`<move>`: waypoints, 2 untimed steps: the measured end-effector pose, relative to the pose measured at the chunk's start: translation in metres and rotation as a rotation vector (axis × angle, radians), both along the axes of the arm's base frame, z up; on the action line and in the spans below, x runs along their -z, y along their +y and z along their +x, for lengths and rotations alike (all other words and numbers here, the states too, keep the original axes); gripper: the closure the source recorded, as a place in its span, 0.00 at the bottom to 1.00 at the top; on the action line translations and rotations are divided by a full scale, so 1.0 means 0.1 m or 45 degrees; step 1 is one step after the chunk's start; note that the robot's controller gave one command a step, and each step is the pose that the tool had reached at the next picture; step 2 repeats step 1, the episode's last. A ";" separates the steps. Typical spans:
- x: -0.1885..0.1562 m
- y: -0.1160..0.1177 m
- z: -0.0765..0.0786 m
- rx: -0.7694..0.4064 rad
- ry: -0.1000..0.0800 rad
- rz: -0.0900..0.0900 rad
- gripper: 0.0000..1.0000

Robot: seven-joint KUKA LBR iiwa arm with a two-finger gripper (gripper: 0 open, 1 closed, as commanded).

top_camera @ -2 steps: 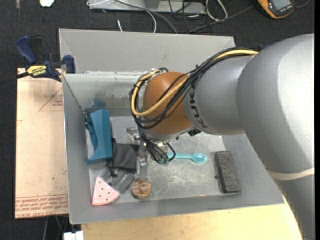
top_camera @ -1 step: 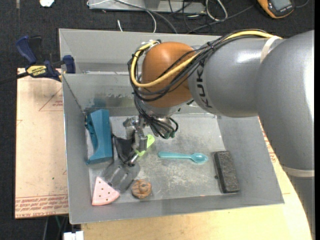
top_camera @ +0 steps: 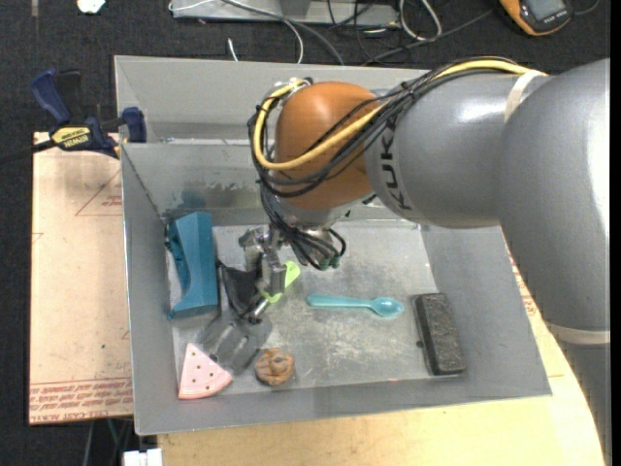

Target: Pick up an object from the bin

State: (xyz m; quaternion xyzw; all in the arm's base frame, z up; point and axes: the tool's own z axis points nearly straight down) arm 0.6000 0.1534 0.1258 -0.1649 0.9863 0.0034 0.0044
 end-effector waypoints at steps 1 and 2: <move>-0.58 -0.03 0.03 0.007 0.005 -0.001 1.00; -0.58 -0.03 0.03 0.007 0.005 -0.001 1.00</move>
Offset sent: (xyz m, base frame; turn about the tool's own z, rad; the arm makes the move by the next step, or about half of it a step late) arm 0.0157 0.0142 0.1909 0.0861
